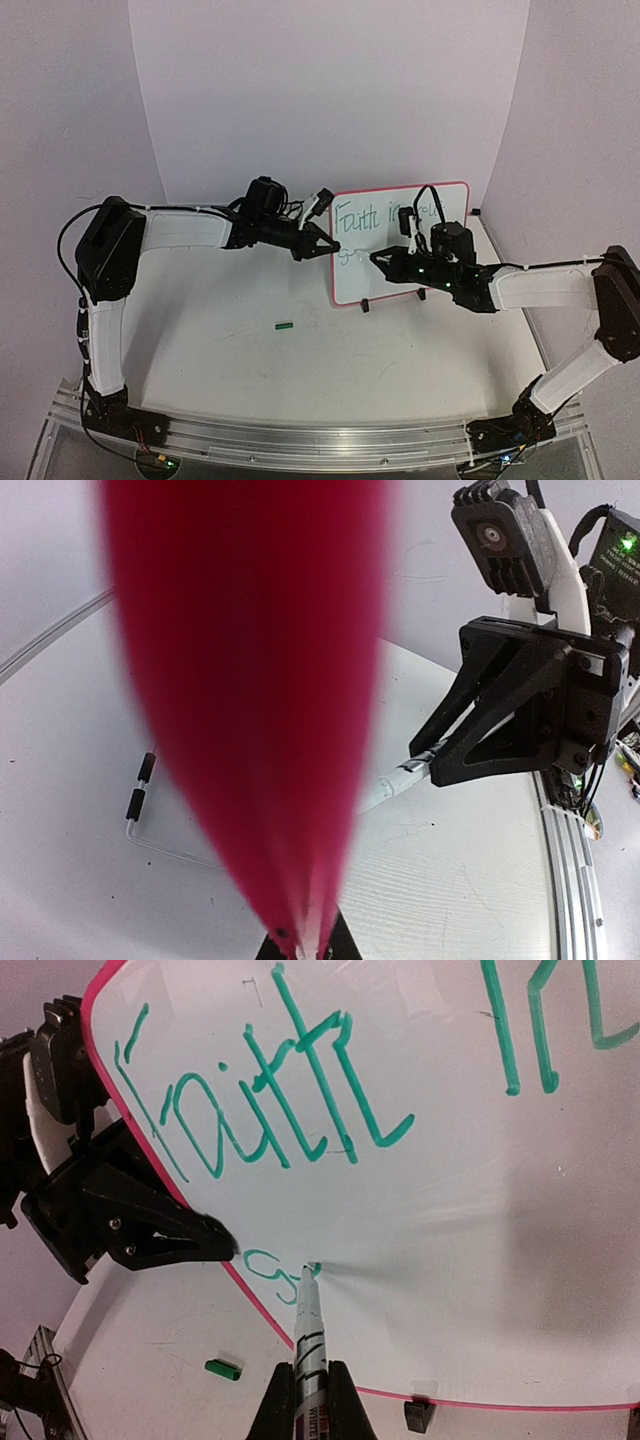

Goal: Write a sentence on the whiteboard

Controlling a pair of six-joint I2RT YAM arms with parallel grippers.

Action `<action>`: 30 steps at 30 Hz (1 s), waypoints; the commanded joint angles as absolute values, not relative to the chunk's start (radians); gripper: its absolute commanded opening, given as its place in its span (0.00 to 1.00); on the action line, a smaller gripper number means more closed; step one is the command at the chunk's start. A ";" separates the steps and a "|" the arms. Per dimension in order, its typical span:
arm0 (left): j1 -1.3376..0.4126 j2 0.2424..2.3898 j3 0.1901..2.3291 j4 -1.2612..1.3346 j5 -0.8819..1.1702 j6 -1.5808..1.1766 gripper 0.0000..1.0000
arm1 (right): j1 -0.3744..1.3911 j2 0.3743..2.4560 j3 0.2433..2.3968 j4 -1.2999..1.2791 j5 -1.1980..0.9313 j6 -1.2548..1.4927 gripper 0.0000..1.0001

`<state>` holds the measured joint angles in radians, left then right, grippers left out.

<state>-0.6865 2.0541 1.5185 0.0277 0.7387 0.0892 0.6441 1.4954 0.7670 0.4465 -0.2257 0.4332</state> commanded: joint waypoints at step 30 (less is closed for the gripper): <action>-0.726 2.067 1.493 -0.216 0.750 0.122 0.00 | 0.639 1.537 0.770 0.422 -0.204 0.443 0.00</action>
